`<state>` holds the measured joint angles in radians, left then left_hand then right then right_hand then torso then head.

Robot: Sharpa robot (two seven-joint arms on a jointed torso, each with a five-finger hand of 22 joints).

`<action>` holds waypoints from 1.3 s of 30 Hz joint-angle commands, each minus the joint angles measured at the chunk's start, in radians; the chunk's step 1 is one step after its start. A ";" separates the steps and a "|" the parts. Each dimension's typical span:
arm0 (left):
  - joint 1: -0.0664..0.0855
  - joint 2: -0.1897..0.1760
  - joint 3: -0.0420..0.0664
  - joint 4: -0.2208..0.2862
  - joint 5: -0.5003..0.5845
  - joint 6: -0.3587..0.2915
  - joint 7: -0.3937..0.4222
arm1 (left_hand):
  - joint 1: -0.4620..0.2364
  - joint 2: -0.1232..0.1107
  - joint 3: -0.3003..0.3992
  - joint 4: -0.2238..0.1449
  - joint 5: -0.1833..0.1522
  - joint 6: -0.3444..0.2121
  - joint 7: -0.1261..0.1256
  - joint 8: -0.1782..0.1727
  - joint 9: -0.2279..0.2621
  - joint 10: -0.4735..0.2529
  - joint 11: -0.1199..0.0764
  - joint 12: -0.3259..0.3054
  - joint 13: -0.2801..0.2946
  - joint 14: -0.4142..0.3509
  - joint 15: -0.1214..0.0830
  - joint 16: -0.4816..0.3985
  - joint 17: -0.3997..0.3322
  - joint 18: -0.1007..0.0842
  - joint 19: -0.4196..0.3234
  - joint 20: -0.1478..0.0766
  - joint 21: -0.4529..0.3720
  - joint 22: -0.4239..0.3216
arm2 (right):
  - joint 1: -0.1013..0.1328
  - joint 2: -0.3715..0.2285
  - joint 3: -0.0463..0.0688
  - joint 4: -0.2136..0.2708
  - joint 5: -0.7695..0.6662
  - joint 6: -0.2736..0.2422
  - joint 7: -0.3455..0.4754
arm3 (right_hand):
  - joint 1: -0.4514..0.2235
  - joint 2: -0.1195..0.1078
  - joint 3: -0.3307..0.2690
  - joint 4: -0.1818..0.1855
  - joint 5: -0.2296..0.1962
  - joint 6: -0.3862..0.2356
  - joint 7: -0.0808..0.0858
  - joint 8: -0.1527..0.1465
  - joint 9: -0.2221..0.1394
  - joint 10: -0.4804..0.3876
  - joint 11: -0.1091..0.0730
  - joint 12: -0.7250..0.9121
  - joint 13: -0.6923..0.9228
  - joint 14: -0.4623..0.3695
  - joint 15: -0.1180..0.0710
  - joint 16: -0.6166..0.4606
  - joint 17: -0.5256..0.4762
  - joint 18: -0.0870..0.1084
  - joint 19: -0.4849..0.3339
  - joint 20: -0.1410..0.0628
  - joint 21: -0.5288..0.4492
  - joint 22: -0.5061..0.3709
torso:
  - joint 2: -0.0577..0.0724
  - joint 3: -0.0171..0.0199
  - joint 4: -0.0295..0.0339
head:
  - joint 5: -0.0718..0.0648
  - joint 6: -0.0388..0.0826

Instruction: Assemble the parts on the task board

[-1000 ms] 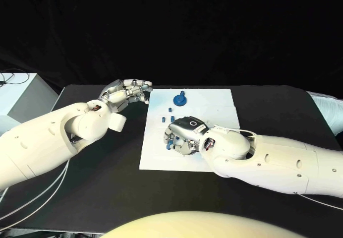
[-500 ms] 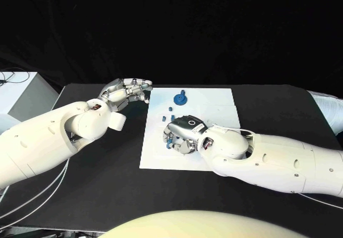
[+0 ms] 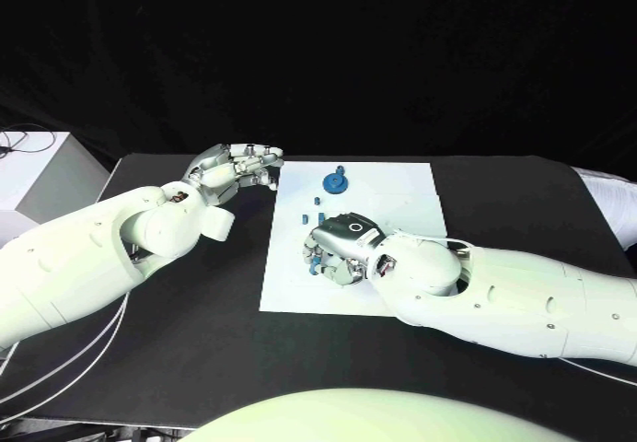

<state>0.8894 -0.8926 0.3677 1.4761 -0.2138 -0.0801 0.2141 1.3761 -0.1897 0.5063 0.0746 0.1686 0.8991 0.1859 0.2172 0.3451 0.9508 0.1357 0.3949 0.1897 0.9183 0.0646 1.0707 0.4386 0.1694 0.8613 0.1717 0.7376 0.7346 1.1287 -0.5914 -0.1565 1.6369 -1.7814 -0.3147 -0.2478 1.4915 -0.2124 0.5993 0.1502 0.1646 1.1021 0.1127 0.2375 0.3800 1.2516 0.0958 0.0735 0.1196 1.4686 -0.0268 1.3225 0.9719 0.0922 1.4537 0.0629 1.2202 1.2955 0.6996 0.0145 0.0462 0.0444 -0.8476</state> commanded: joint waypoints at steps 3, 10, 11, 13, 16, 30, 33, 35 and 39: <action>0.000 0.002 0.001 0.001 0.000 0.016 0.005 | 0.006 0.006 -0.005 0.001 0.000 -0.001 0.007 0.006 -0.001 -0.009 0.000 0.006 -0.001 0.001 0.007 -0.005 -0.001 0.013 0.008 -0.002 -0.005 -0.001 | -0.008 -0.005 -0.008 -0.003 -0.023 0.066 -0.023 | -0.004 0.011 0.042 -0.040 0.006 -0.003 0.007 0.004 0.000 0.050 -0.045 0.002 -0.001 0.000 -0.004 0.004 -0.001 -0.017 0.003 0.002 -0.002 0.000 | 0.000 0.0000 0.0013 | 0.000 -0.001; 0.000 0.002 0.001 0.000 0.000 0.017 0.004 | 0.006 0.006 -0.005 0.001 0.000 -0.001 0.007 0.006 -0.001 -0.009 0.000 0.006 -0.001 0.001 0.007 -0.005 -0.001 0.013 0.008 -0.002 -0.005 -0.001 | -0.008 -0.019 -0.008 0.011 -0.043 0.040 -0.034 | -0.005 0.010 0.043 -0.042 0.006 -0.002 0.007 0.005 0.000 0.051 -0.045 0.002 0.000 0.000 -0.004 0.005 0.000 -0.017 0.003 0.002 0.001 0.003 | -0.001 0.0001 -0.0002 | 0.000 0.001; 0.000 0.002 0.001 0.000 0.000 0.017 0.004 | 0.006 0.006 -0.005 0.001 0.000 -0.001 0.007 0.006 -0.001 -0.009 0.000 0.006 -0.001 0.001 0.007 -0.005 -0.001 0.013 0.008 -0.002 -0.005 -0.001 | -0.008 -0.021 -0.008 0.014 -0.046 0.036 -0.035 | -0.005 0.010 0.043 -0.043 0.006 -0.002 0.007 0.005 0.001 0.051 -0.045 0.002 0.000 0.000 -0.004 0.005 0.001 -0.017 0.004 0.002 0.002 0.004 | -0.001 0.0000 -0.0005 | 0.000 0.001; 0.000 0.002 0.001 0.000 0.000 0.019 0.002 | 0.006 0.006 -0.005 0.001 0.000 -0.001 0.007 0.006 -0.001 -0.009 0.000 0.006 -0.001 0.001 0.007 -0.005 -0.001 0.013 0.008 -0.002 -0.005 -0.001 | -0.008 -0.025 -0.008 0.019 -0.051 0.027 -0.039 | -0.005 0.010 0.043 -0.043 0.006 -0.002 0.007 0.005 0.001 0.051 -0.045 0.002 0.000 0.000 -0.004 0.005 0.001 -0.017 0.004 0.002 0.002 0.004 | -0.001 0.0002 -0.0007 | 0.000 0.001; 0.000 0.002 0.001 0.000 0.000 0.021 0.001 | 0.008 0.007 -0.008 0.004 0.000 -0.001 0.007 0.008 -0.002 -0.011 0.000 0.008 -0.001 0.001 0.006 -0.006 -0.001 0.013 0.011 -0.002 -0.011 -0.005 | -0.008 -0.030 -0.007 0.026 -0.056 0.015 -0.045 | -0.006 0.010 0.044 -0.044 0.006 -0.002 0.007 0.006 0.001 0.052 -0.046 0.002 0.000 0.000 -0.004 0.005 0.001 -0.018 0.004 0.002 0.004 0.005 | -0.001 0.0003 0.0001 | -0.001 0.003; 0.000 0.002 0.001 0.001 0.000 0.021 -0.001 | 0.008 0.007 -0.008 0.004 0.000 -0.001 0.007 0.008 -0.002 -0.011 0.000 0.008 -0.001 0.001 0.006 -0.006 -0.001 0.013 0.011 -0.002 -0.011 -0.005 | -0.008 -0.009 -0.008 0.010 -0.039 0.041 -0.031 | -0.051 -0.004 0.039 -0.049 0.003 -0.042 0.022 -0.010 0.002 0.007 -0.029 -0.013 -0.007 0.000 0.012 0.005 -0.004 -0.016 -0.003 0.010 -0.010 -0.002 | 0.000 -0.0007 -0.0002 | -0.001 0.003; 0.000 0.002 0.001 0.001 0.000 0.021 -0.001 | 0.008 0.007 -0.008 0.004 0.000 -0.001 0.007 0.008 -0.002 -0.011 0.000 0.008 -0.001 0.001 0.006 -0.006 -0.001 0.013 0.011 -0.002 -0.011 -0.005 | -0.008 -0.002 -0.008 0.003 -0.028 0.046 -0.022 | -0.098 -0.034 0.018 -0.035 0.013 -0.085 0.030 -0.035 -0.006 -0.039 -0.016 -0.013 -0.019 -0.003 0.024 0.003 -0.011 -0.011 -0.013 0.021 -0.036 -0.018 | 0.000 -0.0013 0.0011 | -0.001 0.002; 0.000 0.002 0.001 0.001 0.000 0.021 -0.001 | 0.008 0.007 -0.008 0.004 0.000 -0.001 0.007 0.008 -0.002 -0.011 0.000 0.008 -0.001 0.001 0.006 -0.006 -0.001 0.013 0.011 -0.002 -0.011 -0.005 | -0.009 0.001 -0.008 0.000 -0.020 0.047 -0.016 | -0.120 -0.052 0.003 -0.026 0.011 -0.103 0.030 -0.046 -0.009 -0.069 -0.011 -0.013 -0.029 -0.005 0.027 0.001 -0.017 -0.006 -0.022 0.027 -0.062 -0.036 | 0.000 -0.0015 0.0011 | -0.001 0.001; 0.000 0.002 0.001 0.000 0.000 0.021 -0.001 | 0.008 0.007 -0.008 0.004 0.000 -0.001 0.007 0.008 -0.002 -0.011 0.000 0.008 -0.001 0.001 0.006 -0.006 -0.001 0.013 0.011 -0.002 -0.011 -0.005 | -0.009 0.003 -0.008 -0.003 -0.004 0.045 -0.005 | -0.138 -0.069 -0.039 -0.017 0.008 -0.130 0.030 -0.063 -0.014 -0.124 -0.005 -0.012 -0.046 -0.009 0.032 -0.001 -0.025 0.004 -0.038 0.035 -0.111 -0.070 | 0.000 -0.0019 0.0006 | -0.001 0.000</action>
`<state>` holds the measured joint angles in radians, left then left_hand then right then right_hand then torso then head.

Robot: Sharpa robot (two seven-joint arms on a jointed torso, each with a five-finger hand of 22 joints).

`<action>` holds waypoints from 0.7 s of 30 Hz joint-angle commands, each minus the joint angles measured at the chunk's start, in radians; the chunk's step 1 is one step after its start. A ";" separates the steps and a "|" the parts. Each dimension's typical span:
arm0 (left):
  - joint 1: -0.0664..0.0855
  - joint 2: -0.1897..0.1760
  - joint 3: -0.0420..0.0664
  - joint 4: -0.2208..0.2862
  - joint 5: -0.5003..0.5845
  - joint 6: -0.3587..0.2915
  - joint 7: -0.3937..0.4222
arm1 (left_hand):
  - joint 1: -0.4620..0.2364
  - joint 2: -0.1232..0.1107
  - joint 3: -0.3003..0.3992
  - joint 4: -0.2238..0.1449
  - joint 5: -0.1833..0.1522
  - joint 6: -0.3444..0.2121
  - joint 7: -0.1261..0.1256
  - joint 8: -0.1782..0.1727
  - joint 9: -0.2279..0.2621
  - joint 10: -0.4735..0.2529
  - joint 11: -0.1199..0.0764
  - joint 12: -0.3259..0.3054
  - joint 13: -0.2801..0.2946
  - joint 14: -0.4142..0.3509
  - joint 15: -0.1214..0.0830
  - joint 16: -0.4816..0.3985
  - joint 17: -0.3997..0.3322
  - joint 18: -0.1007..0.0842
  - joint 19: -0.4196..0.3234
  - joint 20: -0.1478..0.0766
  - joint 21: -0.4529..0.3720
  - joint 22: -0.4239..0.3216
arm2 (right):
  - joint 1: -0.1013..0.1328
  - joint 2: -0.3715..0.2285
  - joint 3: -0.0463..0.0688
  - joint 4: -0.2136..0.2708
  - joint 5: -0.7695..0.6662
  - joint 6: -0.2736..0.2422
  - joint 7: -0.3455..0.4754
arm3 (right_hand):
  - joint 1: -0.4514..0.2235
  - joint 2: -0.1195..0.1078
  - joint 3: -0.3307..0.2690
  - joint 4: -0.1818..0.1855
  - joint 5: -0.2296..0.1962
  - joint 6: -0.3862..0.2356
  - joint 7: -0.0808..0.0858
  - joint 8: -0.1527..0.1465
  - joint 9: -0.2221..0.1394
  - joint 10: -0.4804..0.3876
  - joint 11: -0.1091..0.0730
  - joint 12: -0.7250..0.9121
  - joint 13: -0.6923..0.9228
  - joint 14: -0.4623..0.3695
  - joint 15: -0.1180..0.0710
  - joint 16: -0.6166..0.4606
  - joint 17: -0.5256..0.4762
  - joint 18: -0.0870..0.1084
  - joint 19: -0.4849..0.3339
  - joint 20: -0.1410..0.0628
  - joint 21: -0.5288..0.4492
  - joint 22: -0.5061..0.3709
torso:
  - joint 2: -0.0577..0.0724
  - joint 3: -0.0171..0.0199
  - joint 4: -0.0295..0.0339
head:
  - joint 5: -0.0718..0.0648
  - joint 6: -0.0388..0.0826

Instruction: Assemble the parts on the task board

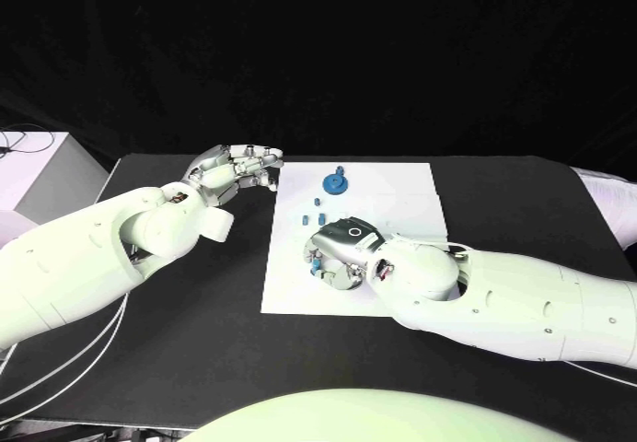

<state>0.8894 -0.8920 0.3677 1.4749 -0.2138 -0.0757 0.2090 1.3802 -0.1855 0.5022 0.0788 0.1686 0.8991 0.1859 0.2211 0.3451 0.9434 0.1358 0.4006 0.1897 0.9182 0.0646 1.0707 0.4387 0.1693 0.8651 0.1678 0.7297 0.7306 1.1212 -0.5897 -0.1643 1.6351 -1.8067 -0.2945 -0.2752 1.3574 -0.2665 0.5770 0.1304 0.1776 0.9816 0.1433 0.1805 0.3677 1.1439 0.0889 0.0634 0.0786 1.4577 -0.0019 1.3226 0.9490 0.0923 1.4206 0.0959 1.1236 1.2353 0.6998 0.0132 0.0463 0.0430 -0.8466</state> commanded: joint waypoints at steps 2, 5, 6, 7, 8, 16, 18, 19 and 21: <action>0.000 0.002 0.001 0.001 0.000 0.016 0.004 | 0.004 0.003 -0.004 0.000 0.000 -0.001 0.007 0.004 -0.002 -0.004 0.000 0.003 -0.001 0.001 0.006 -0.006 -0.001 0.013 0.007 0.001 -0.003 -0.001 | -0.001 0.002 -0.001 -0.001 0.026 0.023 0.026 | -0.003 -0.014 -0.042 0.005 -0.010 -0.018 -0.003 -0.013 -0.005 -0.031 0.003 0.000 -0.008 0.002 0.008 -0.001 -0.003 0.007 -0.008 0.004 -0.029 -0.020 | 0.000 -0.0006 0.0002 | 0.001 -0.002; 0.000 0.002 0.001 0.001 0.000 0.017 0.004 | 0.004 0.003 -0.004 0.000 0.000 -0.001 0.007 0.004 -0.002 -0.004 0.000 0.003 -0.001 0.001 0.006 -0.006 -0.001 0.013 0.007 0.001 -0.003 -0.001 | -0.002 0.001 -0.001 -0.001 0.030 0.022 0.026 | 0.003 -0.009 -0.075 0.008 -0.010 -0.023 -0.004 -0.019 -0.008 -0.045 0.004 0.001 -0.009 0.001 0.009 0.000 -0.003 0.008 -0.009 0.004 -0.039 -0.026 | -0.001 -0.0005 0.0000 | 0.001 -0.003; 0.000 0.002 0.001 0.000 0.000 0.017 0.004 | 0.004 0.003 -0.004 0.000 0.000 -0.001 0.007 0.004 -0.002 -0.004 0.000 0.003 -0.001 0.001 0.006 -0.006 -0.001 0.013 0.007 0.001 -0.003 -0.001 | -0.002 0.001 -0.001 -0.002 0.030 0.020 0.026 | 0.006 -0.007 -0.088 0.010 -0.009 -0.028 -0.002 -0.023 -0.010 -0.049 0.004 0.002 -0.009 0.001 0.009 0.000 -0.004 0.008 -0.009 0.005 -0.041 -0.027 | -0.001 0.0000 0.0001 | 0.001 -0.003; 0.000 0.002 0.001 0.000 0.000 0.017 0.004 | 0.004 0.003 -0.004 0.000 0.000 -0.001 0.007 0.004 -0.002 -0.004 0.000 0.003 -0.001 0.001 0.006 -0.006 -0.001 0.013 0.007 0.001 -0.003 -0.001 | -0.002 0.000 -0.001 -0.002 0.030 0.018 0.025 | 0.008 -0.006 -0.096 0.011 -0.008 -0.029 0.001 -0.024 -0.011 -0.051 0.005 0.002 -0.009 0.000 0.009 -0.001 -0.007 0.009 -0.009 0.005 -0.045 -0.030 | -0.001 -0.0001 -0.0002 | 0.001 -0.003; 0.000 0.002 0.001 0.000 0.000 0.017 0.004 | 0.004 0.003 -0.004 0.000 0.000 -0.001 0.007 0.004 -0.002 -0.004 0.000 0.003 -0.001 0.001 0.006 -0.006 -0.001 0.013 0.007 0.001 -0.003 -0.001 | -0.002 0.000 -0.001 -0.002 0.030 0.015 0.024 | 0.008 -0.006 -0.096 0.011 -0.008 -0.029 0.001 -0.024 -0.011 -0.051 0.005 0.002 -0.009 0.000 0.009 -0.001 -0.007 0.009 -0.009 0.005 -0.045 -0.030 | -0.001 0.0002 -0.0003 | 0.001 -0.003; 0.000 0.002 0.001 -0.001 0.000 0.018 0.003 | 0.004 0.003 -0.004 0.000 0.000 -0.001 0.007 0.004 -0.002 -0.004 0.000 0.003 -0.001 0.001 0.006 -0.006 -0.001 0.013 0.007 0.001 -0.003 -0.001 | -0.003 -0.004 -0.001 -0.001 0.027 -0.021 0.018 | 0.043 0.014 -0.187 0.028 -0.005 -0.038 0.010 -0.040 -0.022 -0.085 0.011 0.002 -0.009 -0.004 0.013 -0.007 -0.024 0.014 -0.014 0.009 -0.082 -0.053 | -0.001 0.0014 0.0006 | 0.000 -0.002; 0.000 0.003 0.001 -0.001 0.000 0.018 0.003 | 0.004 0.003 -0.004 0.000 0.000 -0.001 0.007 0.004 -0.002 -0.004 0.000 0.003 -0.001 0.001 0.006 -0.006 -0.001 0.013 0.007 0.001 -0.003 -0.001 | -0.003 -0.006 -0.001 0.000 0.026 -0.041 0.018 | 0.077 0.033 -0.261 0.047 -0.004 -0.043 0.008 -0.050 -0.031 -0.123 0.017 0.000 -0.012 -0.007 0.018 -0.011 -0.036 0.017 -0.017 0.013 -0.107 -0.069 | -0.001 0.0016 0.0001 | -0.001 0.000; 0.000 0.003 0.001 -0.001 0.000 0.018 0.003 | 0.004 0.003 -0.004 0.000 0.000 -0.001 0.007 0.004 -0.002 -0.004 0.000 0.003 -0.001 0.001 0.006 -0.006 -0.001 0.013 0.007 0.001 -0.003 -0.001 | -0.004 -0.008 -0.001 0.001 0.026 -0.052 0.019 | 0.111 0.048 -0.333 0.074 -0.002 -0.052 0.004 -0.061 -0.039 -0.158 0.025 0.001 -0.013 -0.009 0.023 -0.014 -0.044 0.020 -0.020 0.018 -0.129 -0.083 | -0.001 0.0019 0.0000 | -0.001 0.000; 0.000 0.003 0.001 -0.002 0.000 0.019 0.003 | 0.004 0.003 -0.004 0.000 0.000 -0.001 0.007 0.004 -0.002 -0.004 0.000 0.003 -0.001 0.001 0.006 -0.006 -0.001 0.013 0.007 0.001 -0.003 -0.001 | -0.004 -0.012 -0.001 0.003 0.028 -0.078 0.022 | 0.176 0.050 -0.430 0.149 -0.002 -0.077 -0.008 -0.082 -0.052 -0.204 0.034 0.002 -0.014 -0.013 0.030 -0.020 -0.058 0.024 -0.024 0.025 -0.160 -0.103 | -0.001 0.0017 0.0000 | -0.003 0.003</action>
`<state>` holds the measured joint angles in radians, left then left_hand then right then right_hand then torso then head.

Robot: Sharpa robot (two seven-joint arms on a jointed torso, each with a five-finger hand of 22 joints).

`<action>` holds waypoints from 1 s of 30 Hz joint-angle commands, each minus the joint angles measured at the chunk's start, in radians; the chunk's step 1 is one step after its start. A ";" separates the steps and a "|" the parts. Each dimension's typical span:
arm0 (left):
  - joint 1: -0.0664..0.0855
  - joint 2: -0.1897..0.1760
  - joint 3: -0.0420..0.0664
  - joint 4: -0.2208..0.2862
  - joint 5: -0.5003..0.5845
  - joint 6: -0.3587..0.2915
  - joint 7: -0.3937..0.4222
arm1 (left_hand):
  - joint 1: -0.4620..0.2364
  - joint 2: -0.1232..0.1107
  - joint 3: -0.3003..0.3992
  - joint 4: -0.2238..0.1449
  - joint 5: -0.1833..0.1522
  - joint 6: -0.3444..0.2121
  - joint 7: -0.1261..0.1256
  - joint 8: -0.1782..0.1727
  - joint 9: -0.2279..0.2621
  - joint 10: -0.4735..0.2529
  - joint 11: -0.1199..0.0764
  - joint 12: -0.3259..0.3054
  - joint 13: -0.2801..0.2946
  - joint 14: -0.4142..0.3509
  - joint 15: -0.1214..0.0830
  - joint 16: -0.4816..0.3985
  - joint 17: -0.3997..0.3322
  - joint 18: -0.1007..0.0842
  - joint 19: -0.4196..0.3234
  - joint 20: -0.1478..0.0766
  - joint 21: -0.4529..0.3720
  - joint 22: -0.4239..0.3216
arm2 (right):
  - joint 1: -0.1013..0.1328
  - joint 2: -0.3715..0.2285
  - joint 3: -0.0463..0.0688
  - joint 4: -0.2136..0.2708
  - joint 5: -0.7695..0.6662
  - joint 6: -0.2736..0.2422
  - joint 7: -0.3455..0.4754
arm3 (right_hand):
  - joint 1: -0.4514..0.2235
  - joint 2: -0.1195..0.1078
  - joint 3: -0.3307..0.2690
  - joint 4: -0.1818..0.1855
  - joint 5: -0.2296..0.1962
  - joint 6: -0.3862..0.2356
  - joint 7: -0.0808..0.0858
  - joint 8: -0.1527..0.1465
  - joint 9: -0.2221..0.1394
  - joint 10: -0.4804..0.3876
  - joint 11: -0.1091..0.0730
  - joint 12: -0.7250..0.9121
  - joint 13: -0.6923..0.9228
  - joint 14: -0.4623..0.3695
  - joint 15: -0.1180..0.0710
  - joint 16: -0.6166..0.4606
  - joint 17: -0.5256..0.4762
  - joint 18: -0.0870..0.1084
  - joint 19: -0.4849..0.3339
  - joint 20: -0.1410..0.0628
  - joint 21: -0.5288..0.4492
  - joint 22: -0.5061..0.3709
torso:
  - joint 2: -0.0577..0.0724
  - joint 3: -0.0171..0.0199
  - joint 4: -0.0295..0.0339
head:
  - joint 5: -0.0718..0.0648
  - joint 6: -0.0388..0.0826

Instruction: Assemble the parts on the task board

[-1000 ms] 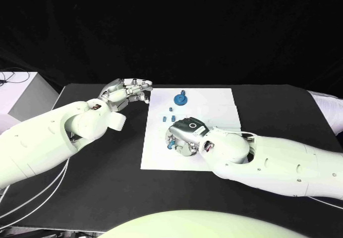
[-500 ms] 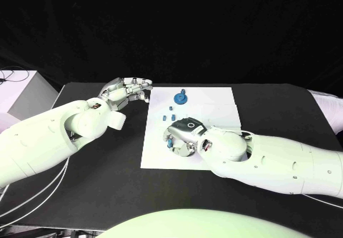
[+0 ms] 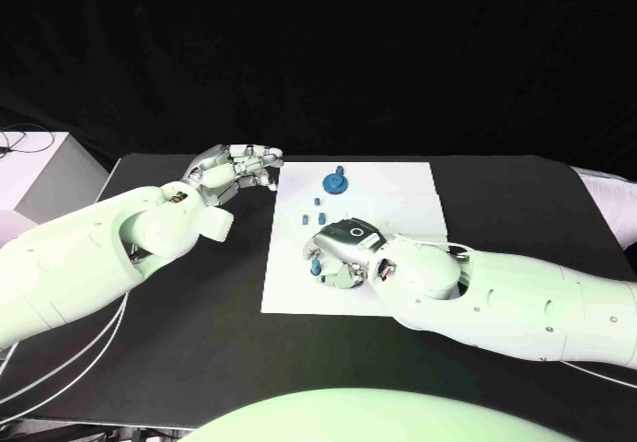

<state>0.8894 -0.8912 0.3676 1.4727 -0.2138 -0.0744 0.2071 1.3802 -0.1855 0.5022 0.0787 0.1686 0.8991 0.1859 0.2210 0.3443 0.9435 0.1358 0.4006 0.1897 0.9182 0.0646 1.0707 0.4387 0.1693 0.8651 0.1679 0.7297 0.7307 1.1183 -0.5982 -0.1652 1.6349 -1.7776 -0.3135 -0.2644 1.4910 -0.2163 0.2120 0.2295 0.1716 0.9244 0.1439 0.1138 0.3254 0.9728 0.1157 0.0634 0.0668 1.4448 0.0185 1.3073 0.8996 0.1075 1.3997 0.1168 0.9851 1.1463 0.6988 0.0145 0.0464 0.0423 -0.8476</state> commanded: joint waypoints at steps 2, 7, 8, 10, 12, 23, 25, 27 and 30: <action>0.000 0.003 0.001 0.000 0.000 0.018 0.004 | 0.004 0.003 -0.004 0.000 0.000 -0.001 0.007 0.004 -0.001 -0.004 0.000 0.003 -0.001 0.001 0.006 -0.006 -0.001 0.013 0.007 0.001 -0.003 -0.001 | -0.001 -0.009 0.000 0.006 0.003 -0.084 0.014 | 0.061 -0.014 -0.109 0.066 0.007 -0.062 -0.023 -0.041 -0.023 -0.075 0.015 0.002 -0.004 -0.008 0.015 -0.013 -0.030 0.018 -0.015 0.009 -0.075 -0.051 | 0.000 0.0004 -0.0002 | -0.005 0.006; 0.000 0.005 0.000 -0.004 0.000 0.019 0.005 | 0.004 0.003 -0.004 0.000 0.000 -0.001 0.007 0.004 -0.001 -0.004 0.000 0.003 -0.001 0.001 0.006 -0.006 -0.001 0.013 0.007 0.001 -0.003 -0.001 | 0.001 -0.039 0.002 0.025 0.043 -0.158 0.033 | 0.053 -0.045 -0.162 0.069 0.016 -0.275 -0.061 -0.060 -0.094 -0.136 0.027 0.006 -0.002 -0.011 0.025 -0.013 -0.035 0.020 -0.012 0.017 -0.096 -0.066 | -0.002 0.0012 -0.0008 | -0.012 0.015; 0.000 0.005 0.000 -0.005 0.000 0.019 0.005 | 0.004 0.003 -0.004 0.000 0.000 -0.001 0.007 0.004 -0.001 -0.004 0.000 0.003 -0.001 0.001 0.006 -0.006 -0.001 0.013 0.007 0.001 -0.003 -0.001 | 0.002 -0.047 0.004 0.029 0.056 -0.167 0.036 | 0.049 -0.046 -0.170 0.069 0.018 -0.289 -0.062 -0.060 -0.098 -0.139 0.027 0.008 -0.002 -0.011 0.025 -0.013 -0.036 0.019 -0.010 0.018 -0.095 -0.065 | -0.002 0.0011 -0.0006 | -0.014 0.017; 0.000 0.006 0.000 -0.006 0.000 0.020 0.005 | 0.004 0.003 -0.007 0.002 0.000 -0.002 0.006 0.005 -0.001 -0.006 0.000 0.004 -0.002 0.001 0.007 -0.007 -0.002 0.013 0.009 0.002 -0.008 -0.004 | 0.008 -0.067 0.008 0.039 0.092 -0.185 0.045 | 0.045 -0.040 -0.178 0.069 0.023 -0.282 -0.056 -0.056 -0.097 -0.132 0.026 0.014 -0.001 -0.009 0.025 -0.010 -0.030 0.019 -0.007 0.017 -0.091 -0.062 | -0.003 0.0005 -0.0004 | -0.019 0.023; 0.000 0.007 0.000 -0.007 0.000 0.021 0.005 | 0.004 0.003 -0.007 0.002 0.000 -0.002 0.006 0.005 -0.001 -0.006 0.000 0.004 -0.002 0.001 0.007 -0.007 -0.002 0.013 0.009 0.002 -0.008 -0.004 | 0.019 -0.092 0.012 0.047 0.160 -0.205 0.060 | 0.036 -0.020 -0.172 0.068 0.025 -0.250 -0.030 -0.046 -0.091 -0.098 0.018 0.033 0.002 -0.009 0.019 -0.012 -0.035 0.017 0.000 0.015 -0.081 -0.054 | -0.003 0.0002 -0.0009 | -0.024 0.030; -0.007 0.007 -0.001 -0.012 0.002 0.023 0.006 | 0.004 0.003 -0.007 0.003 0.000 -0.002 0.006 0.005 -0.001 -0.006 0.000 0.004 -0.002 0.001 0.007 -0.007 -0.002 0.013 0.010 0.002 -0.008 -0.005 | 0.112 -0.257 0.023 0.085 0.604 -0.199 0.118 | -0.014 0.072 -0.045 0.062 0.054 0.059 0.000 0.098 -0.026 0.274 -0.053 0.173 0.056 0.018 -0.038 0.029 0.055 -0.002 0.042 -0.034 0.029 0.030 | -0.012 0.0020 -0.0127 | -0.062 0.054; -0.009 0.007 -0.001 -0.013 0.002 0.024 0.006 | 0.004 0.003 -0.007 0.003 0.000 -0.002 0.006 0.005 -0.001 -0.006 0.000 0.004 -0.002 0.001 0.007 -0.007 -0.002 0.013 0.010 0.002 -0.008 -0.005 | 0.125 -0.288 0.024 0.090 0.655 -0.179 0.098 | -0.025 0.062 -0.038 0.061 0.053 0.072 -0.014 0.110 -0.015 0.337 -0.071 0.216 0.090 0.026 -0.051 0.046 0.092 -0.006 0.049 -0.045 0.056 0.051 | -0.014 0.0030 -0.0151 | -0.069 0.058; -0.011 0.008 -0.001 -0.013 0.003 0.025 0.006 | 0.004 0.003 -0.007 0.003 0.000 -0.002 0.006 0.005 -0.001 -0.006 0.000 0.004 -0.002 0.001 0.007 -0.007 -0.002 0.013 0.010 0.002 -0.008 -0.005 | 0.134 -0.313 0.024 0.093 0.685 -0.134 0.061 | -0.059 0.049 -0.042 0.058 0.053 0.080 -0.031 0.123 0.001 0.391 -0.088 0.322 0.183 0.023 -0.067 0.041 0.078 -0.006 0.050 -0.060 0.055 0.054 | -0.015 0.0034 -0.0154 | -0.075 0.059; -0.015 0.008 -0.001 -0.014 0.004 0.027 0.005 | 0.004 0.003 -0.007 0.003 0.000 -0.002 0.006 0.005 -0.001 -0.006 0.000 0.004 -0.002 0.001 0.007 -0.007 -0.002 0.013 0.010 0.002 -0.008 -0.005 | 0.149 -0.354 0.024 0.099 0.709 -0.020 -0.051 | -0.210 0.067 -0.071 0.063 0.091 0.075 -0.039 0.149 0.051 0.446 -0.100 1.087 1.017 0.060 -0.073 0.120 0.263 -0.028 0.077 -0.070 0.168 0.141 | -0.018 0.0037 -0.0160 | -0.083 0.058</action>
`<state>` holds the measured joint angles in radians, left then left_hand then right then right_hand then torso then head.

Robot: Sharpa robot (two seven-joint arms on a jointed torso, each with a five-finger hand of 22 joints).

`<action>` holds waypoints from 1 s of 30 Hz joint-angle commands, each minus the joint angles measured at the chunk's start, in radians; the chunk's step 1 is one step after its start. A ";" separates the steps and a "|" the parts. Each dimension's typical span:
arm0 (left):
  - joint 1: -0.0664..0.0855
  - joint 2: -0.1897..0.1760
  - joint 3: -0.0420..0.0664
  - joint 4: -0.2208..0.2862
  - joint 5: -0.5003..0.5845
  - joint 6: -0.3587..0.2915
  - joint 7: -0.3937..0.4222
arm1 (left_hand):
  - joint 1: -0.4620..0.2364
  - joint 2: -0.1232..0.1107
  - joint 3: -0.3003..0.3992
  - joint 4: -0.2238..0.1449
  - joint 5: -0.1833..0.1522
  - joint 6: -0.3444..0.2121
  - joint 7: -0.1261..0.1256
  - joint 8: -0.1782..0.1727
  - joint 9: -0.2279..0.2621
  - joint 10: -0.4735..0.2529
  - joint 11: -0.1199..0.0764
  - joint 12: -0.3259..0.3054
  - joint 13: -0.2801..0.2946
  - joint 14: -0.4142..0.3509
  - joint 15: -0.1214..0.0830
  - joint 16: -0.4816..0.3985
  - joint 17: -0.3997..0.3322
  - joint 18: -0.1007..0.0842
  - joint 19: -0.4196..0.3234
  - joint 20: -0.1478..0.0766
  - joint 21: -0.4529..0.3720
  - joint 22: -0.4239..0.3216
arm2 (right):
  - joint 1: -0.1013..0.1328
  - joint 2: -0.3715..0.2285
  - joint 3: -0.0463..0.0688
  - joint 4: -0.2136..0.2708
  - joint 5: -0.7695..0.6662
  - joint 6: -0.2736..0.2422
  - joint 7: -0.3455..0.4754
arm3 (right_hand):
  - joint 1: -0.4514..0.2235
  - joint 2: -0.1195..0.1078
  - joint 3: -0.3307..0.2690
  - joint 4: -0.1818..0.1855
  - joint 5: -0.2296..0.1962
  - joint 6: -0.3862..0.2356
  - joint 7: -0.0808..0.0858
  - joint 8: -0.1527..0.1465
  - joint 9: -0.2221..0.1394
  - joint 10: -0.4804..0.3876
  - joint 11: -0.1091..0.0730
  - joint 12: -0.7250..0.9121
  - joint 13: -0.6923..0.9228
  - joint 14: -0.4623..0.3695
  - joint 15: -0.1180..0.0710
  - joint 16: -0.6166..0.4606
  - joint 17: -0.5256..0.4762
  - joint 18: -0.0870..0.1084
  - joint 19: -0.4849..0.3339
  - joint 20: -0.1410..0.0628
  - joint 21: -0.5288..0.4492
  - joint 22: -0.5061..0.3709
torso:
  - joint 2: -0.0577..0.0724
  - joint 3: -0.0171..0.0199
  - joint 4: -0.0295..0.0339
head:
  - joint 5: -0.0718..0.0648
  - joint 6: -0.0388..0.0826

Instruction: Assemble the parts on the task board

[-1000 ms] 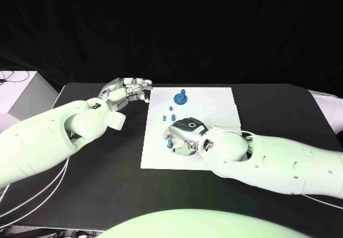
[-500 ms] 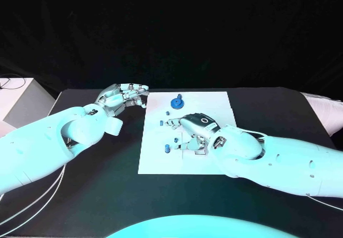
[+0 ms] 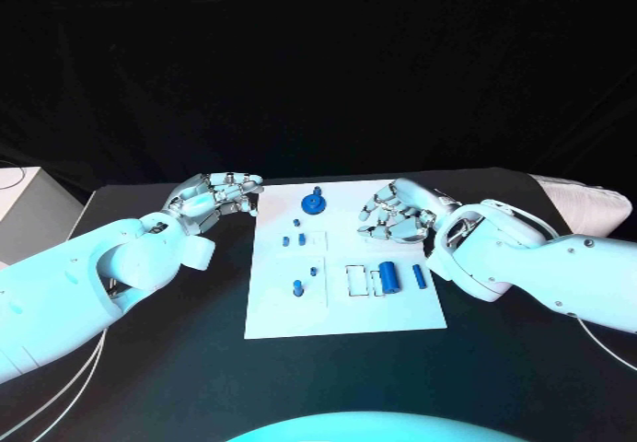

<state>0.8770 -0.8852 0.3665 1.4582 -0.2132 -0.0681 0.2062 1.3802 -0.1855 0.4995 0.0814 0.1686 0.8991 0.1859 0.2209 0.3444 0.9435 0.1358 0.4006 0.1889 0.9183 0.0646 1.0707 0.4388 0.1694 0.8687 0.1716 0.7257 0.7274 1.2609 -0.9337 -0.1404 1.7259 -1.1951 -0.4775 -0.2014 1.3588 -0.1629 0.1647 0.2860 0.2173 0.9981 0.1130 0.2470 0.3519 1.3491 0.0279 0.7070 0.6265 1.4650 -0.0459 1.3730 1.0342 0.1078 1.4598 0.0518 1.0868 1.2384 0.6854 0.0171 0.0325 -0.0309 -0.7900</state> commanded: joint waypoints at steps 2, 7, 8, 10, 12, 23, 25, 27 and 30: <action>-0.004 0.002 0.000 0.001 0.004 0.022 0.006 | 0.004 0.003 -0.004 0.001 0.000 -0.002 0.006 0.005 -0.001 -0.006 0.000 0.004 -0.001 0.001 0.007 -0.007 -0.002 0.013 0.006 -0.002 -0.004 -0.001 | 0.010 -0.036 0.000 0.013 0.119 0.185 -0.164 | -0.126 0.039 -0.057 0.013 0.073 0.000 -0.016 0.045 0.071 0.099 -0.015 0.659 0.703 0.058 -0.006 0.111 0.264 -0.040 0.031 -0.008 0.140 0.107 | -0.004 0.0005 -0.0019 | -0.015 0.000; -0.007 0.000 0.000 0.001 0.004 0.022 0.006 | 0.004 0.003 -0.004 0.001 0.000 -0.002 0.006 0.005 -0.001 -0.006 0.000 0.004 -0.001 0.001 0.007 -0.007 -0.002 0.013 0.006 -0.002 -0.004 -0.001 | 0.015 -0.085 -0.002 0.034 0.100 0.274 -0.307 | -0.157 0.049 -0.098 0.008 0.077 0.009 -0.025 0.074 0.119 0.165 -0.018 0.784 0.853 0.083 -0.013 0.162 0.415 -0.060 0.055 -0.008 0.250 0.186 | -0.002 0.0001 -0.0018 | -0.022 0.002; -0.007 0.000 0.000 0.001 0.004 0.022 0.005 | 0.004 0.003 -0.004 0.001 0.000 -0.002 0.006 0.005 -0.001 -0.006 0.000 0.004 -0.001 0.001 0.007 -0.007 -0.002 0.013 0.006 -0.002 -0.004 -0.001 | 0.015 -0.093 -0.003 0.038 0.098 0.287 -0.330 | -0.163 0.049 -0.107 0.008 0.076 0.011 -0.026 0.078 0.126 0.169 -0.019 0.790 0.860 0.086 -0.013 0.168 0.433 -0.062 0.056 -0.008 0.258 0.192 | -0.002 0.0000 -0.0023 | -0.023 0.001; -0.007 -0.001 0.000 0.001 0.004 0.021 0.005 | 0.004 0.003 -0.004 0.001 0.000 -0.002 0.006 0.005 -0.001 -0.006 0.000 0.004 -0.001 0.001 0.007 -0.007 -0.002 0.013 0.006 -0.002 -0.004 -0.001 | 0.015 -0.103 -0.007 0.044 0.097 0.307 -0.369 | -0.173 0.053 -0.121 0.008 0.079 0.013 -0.029 0.085 0.138 0.175 -0.020 0.799 0.872 0.090 -0.014 0.175 0.456 -0.065 0.059 -0.009 0.274 0.203 | -0.002 0.0001 -0.0030 | -0.025 0.001; -0.008 -0.001 0.000 0.001 0.004 0.021 0.005 | 0.004 0.003 -0.005 0.001 0.000 -0.002 0.006 0.006 -0.001 -0.006 0.000 0.005 -0.001 0.001 0.007 -0.007 -0.002 0.013 0.007 -0.002 -0.005 -0.002 | 0.012 -0.107 -0.010 0.048 0.096 0.319 -0.394 | -0.182 0.054 -0.131 0.008 0.081 0.014 -0.030 0.089 0.145 0.176 -0.021 0.801 0.875 0.092 -0.015 0.178 0.466 -0.066 0.060 -0.009 0.280 0.208 | -0.002 -0.0002 -0.0036 | -0.026 0.001; -0.009 0.002 0.000 -0.001 0.004 0.024 0.005 | 0.004 0.004 -0.005 0.002 0.000 -0.002 0.006 0.006 -0.002 -0.005 0.000 0.006 -0.001 0.001 0.007 -0.007 -0.002 0.013 0.007 -0.002 -0.006 -0.003 | -0.018 -0.081 -0.021 0.061 0.082 0.314 -0.486 | -0.233 0.056 -0.204 0.010 0.084 0.016 -0.036 0.113 0.186 0.180 -0.026 0.806 0.885 0.097 -0.018 0.187 0.497 -0.071 0.065 -0.011 0.309 0.231 | -0.002 -0.0020 -0.0016 | -0.032 -0.004; -0.009 0.001 0.000 -0.002 0.004 0.024 0.005 | 0.004 0.004 -0.005 0.002 0.000 -0.002 0.006 0.006 -0.002 -0.005 0.000 0.006 -0.001 0.001 0.007 -0.007 -0.002 0.013 0.007 -0.002 -0.006 -0.003 | -0.025 -0.072 -0.021 0.056 0.078 0.308 -0.491 | -0.238 0.057 -0.210 0.010 0.085 0.015 -0.036 0.114 0.189 0.180 -0.026 0.805 0.884 0.097 -0.018 0.187 0.496 -0.071 0.064 -0.011 0.308 0.231 | -0.001 -0.0014 -0.0013 | -0.031 -0.004; -0.009 0.001 0.000 -0.002 0.004 0.024 0.005 | 0.004 0.004 -0.005 0.002 0.000 -0.002 0.006 0.006 -0.002 -0.005 0.000 0.006 -0.001 0.001 0.007 -0.007 -0.002 0.013 0.007 -0.002 -0.006 -0.003 | -0.031 -0.062 -0.022 0.049 0.073 0.302 -0.495 | -0.241 0.058 -0.214 0.010 0.085 0.014 -0.036 0.115 0.191 0.178 -0.026 0.803 0.882 0.097 -0.018 0.187 0.496 -0.071 0.064 -0.011 0.307 0.231 | -0.001 -0.0014 -0.0007 | -0.030 -0.006; -0.010 -0.001 0.000 -0.001 0.004 0.024 0.005 | 0.004 0.004 -0.005 0.002 0.000 -0.002 0.006 0.006 -0.002 -0.005 0.000 0.006 -0.001 0.001 0.007 -0.007 -0.002 0.013 0.007 -0.002 -0.006 -0.003 | -0.038 -0.048 -0.022 0.038 0.065 0.295 -0.499 | -0.242 0.058 -0.216 0.010 0.085 0.014 -0.036 0.116 0.192 0.177 -0.026 0.801 0.881 0.097 -0.018 0.186 0.495 -0.071 0.064 -0.011 0.307 0.230 | 0.000 -0.0015 -0.0002 | -0.030 -0.008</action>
<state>0.8680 -0.8863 0.3661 1.4552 -0.2128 -0.0612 0.2055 1.3802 -0.1855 0.4996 0.0814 0.1686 0.8991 0.1859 0.2209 0.3444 0.9436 0.1358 0.4006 0.1891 0.9182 0.0646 1.0707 0.4388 0.1693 0.8686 0.1715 0.7258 0.7256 1.2251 -0.9855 -0.1620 1.7679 -1.1078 -0.1871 -0.6672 1.1264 -0.1053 -0.0481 0.2954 0.2964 1.0115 0.0812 0.3597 0.5433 1.4697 0.0064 1.5108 1.3079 1.4664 -0.0541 1.5557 1.3084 0.0456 1.4641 0.0482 1.3906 1.3080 0.6840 0.0153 0.0315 -0.0614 -0.7959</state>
